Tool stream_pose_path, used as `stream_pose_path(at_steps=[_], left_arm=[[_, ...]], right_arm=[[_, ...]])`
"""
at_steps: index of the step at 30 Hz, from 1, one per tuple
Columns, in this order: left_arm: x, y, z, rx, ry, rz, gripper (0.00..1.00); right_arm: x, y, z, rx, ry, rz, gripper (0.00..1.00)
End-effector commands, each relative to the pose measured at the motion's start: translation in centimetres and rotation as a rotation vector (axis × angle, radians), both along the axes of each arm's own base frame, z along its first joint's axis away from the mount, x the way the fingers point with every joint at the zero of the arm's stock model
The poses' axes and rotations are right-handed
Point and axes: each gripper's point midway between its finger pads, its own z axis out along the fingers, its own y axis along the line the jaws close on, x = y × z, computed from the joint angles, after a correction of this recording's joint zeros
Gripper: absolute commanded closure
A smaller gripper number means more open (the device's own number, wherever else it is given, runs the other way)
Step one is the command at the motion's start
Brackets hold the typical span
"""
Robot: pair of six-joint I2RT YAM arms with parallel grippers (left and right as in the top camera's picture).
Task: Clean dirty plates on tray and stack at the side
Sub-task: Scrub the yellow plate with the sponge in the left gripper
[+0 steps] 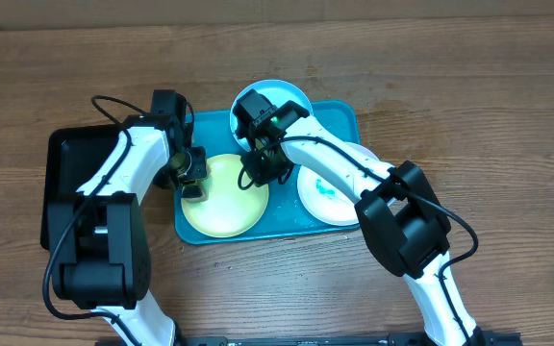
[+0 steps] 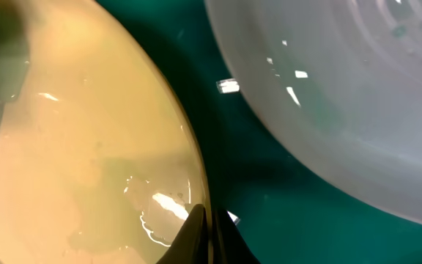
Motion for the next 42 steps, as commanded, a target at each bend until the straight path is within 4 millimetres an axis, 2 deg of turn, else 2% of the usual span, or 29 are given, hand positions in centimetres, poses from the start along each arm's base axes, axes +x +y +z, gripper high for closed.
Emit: stream_pose_path(at_steps=[1, 5, 11, 12, 15, 16, 17, 20, 22, 23, 25, 27, 29, 31, 33, 35, 38, 42], left_arm=[[0.2, 5.5, 0.8, 0.274, -0.023, 0.128, 0.96], [2.0, 4.6, 2.9, 0.216, -0.095, 0.151, 0.96], [5.2, 0.1, 8.0, -0.048, -0.239, 0.052, 0.96], [5.4, 0.0, 8.3, -0.057, -0.248, 0.048, 0.96], [5.2, -0.7, 8.4, -0.093, -0.242, 0.041, 0.96], [4.8, -1.5, 8.1, -0.139, -0.221, 0.022, 0.96], [4.1, -3.5, 7.7, -0.244, -0.193, -0.034, 0.96], [2.7, -6.6, 7.2, -0.407, -0.159, -0.126, 0.96], [1.9, -7.3, 6.6, -0.436, -0.135, -0.154, 0.96], [1.0, -7.4, 5.6, -0.433, -0.105, -0.15, 0.96], [0.1, -6.8, 4.4, -0.397, -0.072, -0.139, 0.96], [-0.4, -5.2, 3.1, -0.3, -0.054, -0.118, 0.96], [-0.6, -2.7, 2.1, -0.157, -0.04, -0.061, 0.96], [-0.5, 0.3, 2.2, -0.002, -0.045, 0.029, 0.96], [0.1, 2.2, 3.2, 0.076, -0.072, 0.11, 0.96], [1.0, 2.9, 5.0, 0.079, -0.118, 0.144, 0.96], [2.6, 3.7, 8.7, 0.071, -0.22, 0.175, 0.96], [3.2, 6.1, 13.8, 0.061, -0.352, 0.284, 0.96]], right_arm=[[0.7, -1.2, -0.5, -0.047, -0.014, -0.011, 0.96], [0.7, -1.2, -0.5, -0.047, -0.014, -0.011, 0.96], [0.7, -1.2, -0.4, -0.046, -0.013, -0.015, 0.96], [0.7, -1.2, -0.5, -0.047, -0.012, -0.015, 0.96], [0.6, -1.3, -0.5, -0.051, -0.008, -0.015, 0.96], [0.6, -1.3, -0.5, -0.051, -0.007, -0.015, 0.96], [0.6, -1.3, -0.5, -0.051, -0.008, -0.015, 0.96], [0.7, -1.1, -0.4, -0.046, -0.013, -0.015, 0.96], [0.8, -1.1, -0.4, -0.044, -0.017, -0.015, 0.96], [0.8, -1.1, -0.4, -0.043, -0.017, -0.015, 0.96], [0.8, -1.1, -0.4, -0.043, -0.018, -0.015, 0.96], [0.9, -1.0, -0.4, -0.041, -0.02, -0.015, 0.96], [1.0, -0.9, -0.4, -0.036, -0.026, -0.016, 0.96], [1.4, -0.6, 0.0, -0.023, -0.033, -0.049, 0.96], [1.8, -0.3, 0.8, -0.008, -0.04, -0.084, 0.96], [2.1, 0.1, 2.1, 0.011, -0.062, -0.085, 0.96], [3.0, 0.5, 4.7, 0.026, -0.129, -0.087, 0.96], [4.9, -0.9, 9.1, -0.07, -0.313, -0.12, 0.96]])
